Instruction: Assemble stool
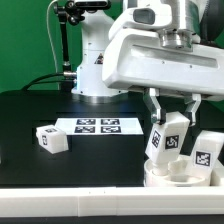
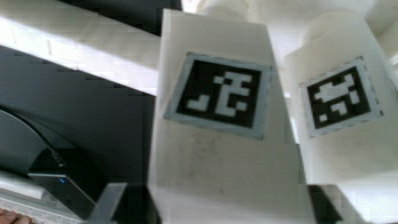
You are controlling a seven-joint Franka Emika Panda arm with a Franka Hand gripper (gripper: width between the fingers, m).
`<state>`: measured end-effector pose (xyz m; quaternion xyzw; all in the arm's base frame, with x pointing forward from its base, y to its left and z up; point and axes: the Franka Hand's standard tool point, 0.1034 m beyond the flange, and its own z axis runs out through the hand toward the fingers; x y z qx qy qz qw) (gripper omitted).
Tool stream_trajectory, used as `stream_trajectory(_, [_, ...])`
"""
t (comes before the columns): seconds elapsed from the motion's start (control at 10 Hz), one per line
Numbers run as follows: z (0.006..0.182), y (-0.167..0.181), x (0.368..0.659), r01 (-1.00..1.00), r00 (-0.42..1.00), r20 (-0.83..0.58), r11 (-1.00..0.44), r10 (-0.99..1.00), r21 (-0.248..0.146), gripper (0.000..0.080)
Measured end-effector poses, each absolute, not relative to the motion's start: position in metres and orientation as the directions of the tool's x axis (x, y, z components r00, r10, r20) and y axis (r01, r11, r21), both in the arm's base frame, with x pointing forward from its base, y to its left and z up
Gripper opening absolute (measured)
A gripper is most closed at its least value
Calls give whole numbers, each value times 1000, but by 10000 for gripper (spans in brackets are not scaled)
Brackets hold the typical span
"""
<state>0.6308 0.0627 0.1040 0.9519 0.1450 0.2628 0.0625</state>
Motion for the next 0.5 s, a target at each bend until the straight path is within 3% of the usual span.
stream_trajectory(0.5, [95,58,624,240,824,476,-950,308,199,324])
